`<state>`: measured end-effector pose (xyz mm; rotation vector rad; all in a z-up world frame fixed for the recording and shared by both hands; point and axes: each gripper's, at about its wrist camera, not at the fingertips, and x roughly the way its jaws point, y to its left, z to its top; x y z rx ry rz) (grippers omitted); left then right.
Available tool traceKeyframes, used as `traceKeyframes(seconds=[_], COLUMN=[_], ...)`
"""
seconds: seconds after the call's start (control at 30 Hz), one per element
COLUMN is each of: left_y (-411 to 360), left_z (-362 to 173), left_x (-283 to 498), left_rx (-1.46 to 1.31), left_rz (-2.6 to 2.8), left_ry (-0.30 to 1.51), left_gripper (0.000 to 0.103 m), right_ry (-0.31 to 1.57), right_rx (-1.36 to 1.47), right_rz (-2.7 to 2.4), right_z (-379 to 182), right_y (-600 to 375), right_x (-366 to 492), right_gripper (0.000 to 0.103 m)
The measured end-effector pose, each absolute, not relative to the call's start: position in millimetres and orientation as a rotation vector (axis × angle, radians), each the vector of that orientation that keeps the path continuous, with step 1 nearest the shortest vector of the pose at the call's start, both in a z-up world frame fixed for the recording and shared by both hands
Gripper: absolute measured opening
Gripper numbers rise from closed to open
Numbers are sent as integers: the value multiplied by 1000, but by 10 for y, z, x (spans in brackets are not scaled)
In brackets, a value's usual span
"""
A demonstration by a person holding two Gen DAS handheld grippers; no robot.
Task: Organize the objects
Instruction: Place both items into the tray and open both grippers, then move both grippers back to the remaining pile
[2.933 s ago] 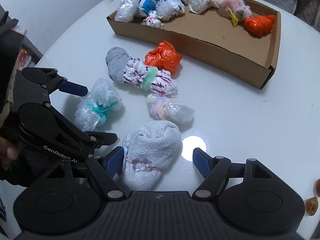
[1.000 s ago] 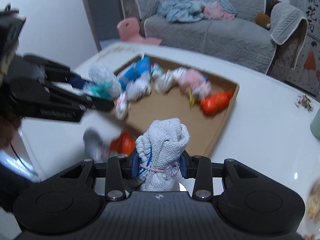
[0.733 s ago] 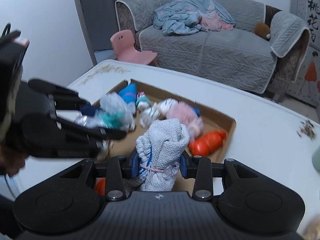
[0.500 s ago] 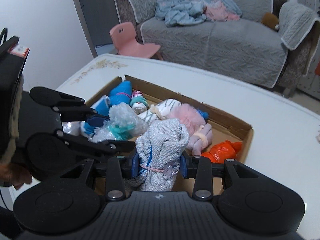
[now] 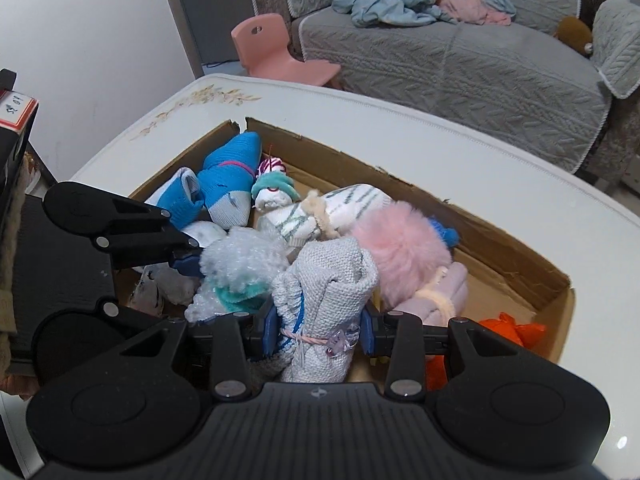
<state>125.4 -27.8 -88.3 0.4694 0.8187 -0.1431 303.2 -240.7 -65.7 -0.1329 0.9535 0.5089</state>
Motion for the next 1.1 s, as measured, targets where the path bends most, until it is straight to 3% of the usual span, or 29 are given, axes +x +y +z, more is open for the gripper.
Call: traceKeyframes(seconds=[0.03, 0.1, 0.3, 0.67, 0.93, 1.1], left_y=[-284, -293, -365, -354, -223, -40], left_z=[-882, -871, -853, -567, -236, -223], left_x=[1244, 1228, 1137, 1006, 498, 90], left_rx=[474, 462, 507, 491, 440, 419], left_rz=[-145, -149, -165, -153, -116, -78], left_ry=[816, 818, 803, 780, 791, 841], left_gripper=[50, 67, 80, 85, 87, 91], right_ry=[956, 961, 952, 939, 921, 896], right_rx=[-130, -123, -118, -124, -98, -86], right_rz=[510, 507, 502, 472, 430, 439], right_z=[-667, -674, -630, -462, -191, -33], right_y=[-2411, -2431, -2443, -2510, -2658, -2654], right_x=[3035, 3040, 3020, 2919, 2573, 2140], right_gripper=[37, 41, 47, 51, 52, 62])
